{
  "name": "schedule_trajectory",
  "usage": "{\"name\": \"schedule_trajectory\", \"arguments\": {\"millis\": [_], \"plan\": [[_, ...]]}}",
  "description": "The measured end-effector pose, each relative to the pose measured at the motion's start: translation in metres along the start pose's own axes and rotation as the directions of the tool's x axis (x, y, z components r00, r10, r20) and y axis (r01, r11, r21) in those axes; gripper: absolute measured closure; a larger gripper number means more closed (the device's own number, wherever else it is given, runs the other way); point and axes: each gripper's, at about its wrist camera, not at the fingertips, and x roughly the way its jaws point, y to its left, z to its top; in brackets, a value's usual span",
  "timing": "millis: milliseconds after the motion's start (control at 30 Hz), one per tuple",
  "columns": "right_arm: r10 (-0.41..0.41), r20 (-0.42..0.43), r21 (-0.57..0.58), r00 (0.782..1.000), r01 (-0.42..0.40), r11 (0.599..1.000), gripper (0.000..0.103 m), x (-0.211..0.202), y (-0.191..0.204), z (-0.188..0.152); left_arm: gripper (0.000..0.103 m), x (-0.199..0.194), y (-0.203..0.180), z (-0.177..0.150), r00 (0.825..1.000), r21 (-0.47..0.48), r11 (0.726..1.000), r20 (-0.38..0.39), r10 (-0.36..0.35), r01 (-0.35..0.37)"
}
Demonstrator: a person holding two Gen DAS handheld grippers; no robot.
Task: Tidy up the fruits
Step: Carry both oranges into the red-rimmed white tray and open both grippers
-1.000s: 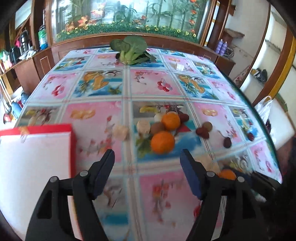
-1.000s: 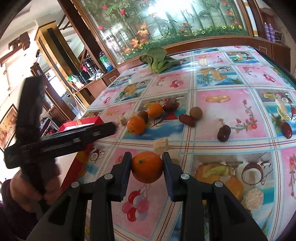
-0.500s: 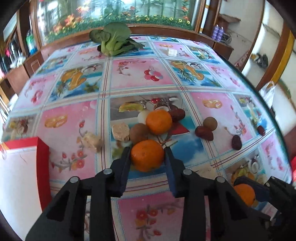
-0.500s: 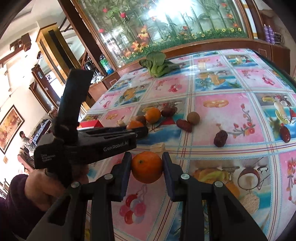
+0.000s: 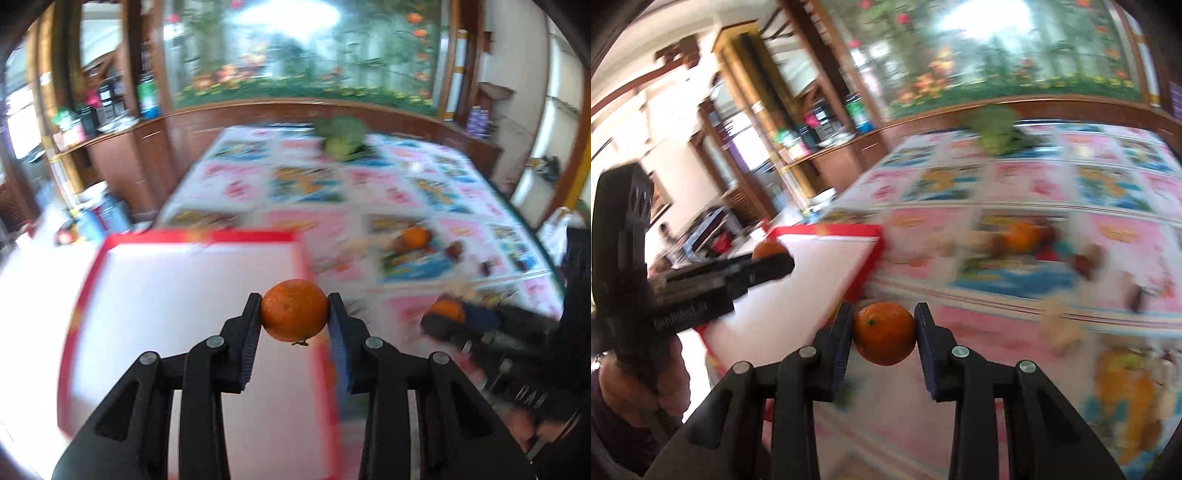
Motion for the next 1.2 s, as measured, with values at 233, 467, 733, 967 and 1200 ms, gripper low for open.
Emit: {"name": "schedule_trajectory", "arguments": {"millis": [233,467,733,967,1200], "plan": [[0.104,-0.132,-0.045,0.986,-0.111,0.993,0.071,0.064,0.063,0.006,0.066,0.011,0.062,-0.047,0.988,-0.104,0.988,-0.118,0.105,-0.117],[0.060,-0.279,-0.067,0.958,-0.082,0.994,0.070,0.091,0.089,-0.019,0.062,0.019,0.079,-0.061,0.972,-0.136,0.974,-0.175,0.156,-0.181],[0.108,-0.393,-0.085,0.913,-0.153,0.984,0.067,0.086,0.108,-0.045,0.038,-0.015,0.093,-0.059,0.959,-0.150,0.949,-0.094,0.267,-0.279],[0.169,-0.370,-0.077,0.913,-0.211,0.974,0.067,0.078,0.111,-0.045,0.037,-0.053,0.098,-0.044,0.944,-0.178,0.931,0.025,0.328,-0.318],[0.080,-0.120,-0.035,0.990,-0.084,0.996,0.061,0.004,0.039,-0.018,0.031,-0.064,0.040,-0.030,0.977,-0.096,0.981,0.111,0.181,-0.171]]}}
